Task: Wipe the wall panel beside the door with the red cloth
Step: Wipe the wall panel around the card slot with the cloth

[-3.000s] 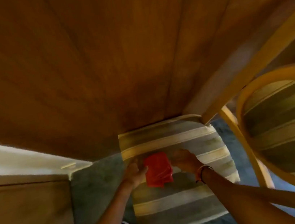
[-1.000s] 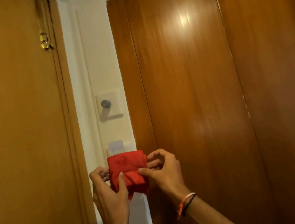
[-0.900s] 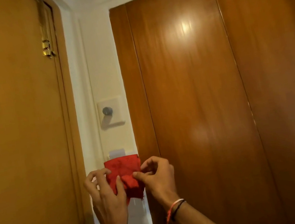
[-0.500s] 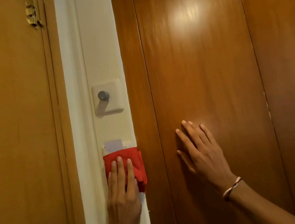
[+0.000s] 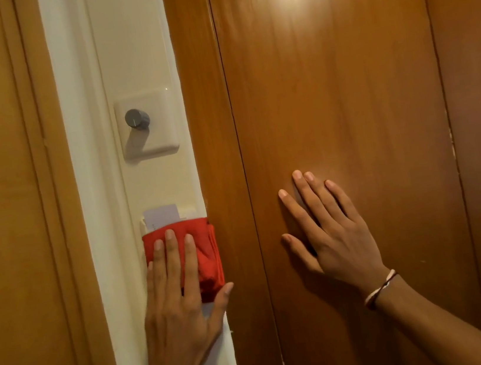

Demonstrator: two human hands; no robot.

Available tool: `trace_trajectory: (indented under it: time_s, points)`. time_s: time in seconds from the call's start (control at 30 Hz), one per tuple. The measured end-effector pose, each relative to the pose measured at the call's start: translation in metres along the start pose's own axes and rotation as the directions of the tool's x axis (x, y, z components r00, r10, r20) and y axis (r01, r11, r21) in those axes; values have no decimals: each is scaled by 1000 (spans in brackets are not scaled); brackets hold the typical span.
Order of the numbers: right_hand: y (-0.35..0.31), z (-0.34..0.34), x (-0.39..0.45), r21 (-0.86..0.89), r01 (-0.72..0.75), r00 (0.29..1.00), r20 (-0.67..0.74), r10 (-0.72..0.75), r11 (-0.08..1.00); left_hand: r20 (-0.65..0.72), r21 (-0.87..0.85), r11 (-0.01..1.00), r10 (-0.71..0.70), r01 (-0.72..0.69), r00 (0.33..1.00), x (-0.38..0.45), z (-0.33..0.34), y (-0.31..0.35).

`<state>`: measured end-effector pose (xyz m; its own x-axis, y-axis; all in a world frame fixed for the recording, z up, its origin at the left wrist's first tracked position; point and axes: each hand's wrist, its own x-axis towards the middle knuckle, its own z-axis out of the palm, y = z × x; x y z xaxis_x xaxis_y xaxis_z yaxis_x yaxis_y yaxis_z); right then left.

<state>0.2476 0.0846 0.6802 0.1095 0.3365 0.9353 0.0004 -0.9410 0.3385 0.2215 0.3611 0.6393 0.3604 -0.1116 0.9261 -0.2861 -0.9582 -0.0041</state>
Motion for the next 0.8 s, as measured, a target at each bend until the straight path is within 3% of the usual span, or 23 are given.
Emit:
trace_trajectory:
  time_s: [0.33,0.47,0.63,0.8]
  points:
    - [-3,1,-1,-51,2,1000,-20,-3,999,26,-51,998,-40,41,999,4,-7,5]
    - [-3,1,-2,-57,-8,1000,-10,8,998,106,-59,998,-21,28,994,-34,-1,12]
    - [-6,-3,-1,-66,-7,1000,-19,5,998,49,-108,992,-66,71,997,-2,-12,5]
    - [-5,-1,-2,-81,-10,999,-32,7,997,75,-60,997,-36,41,997,-26,-5,6]
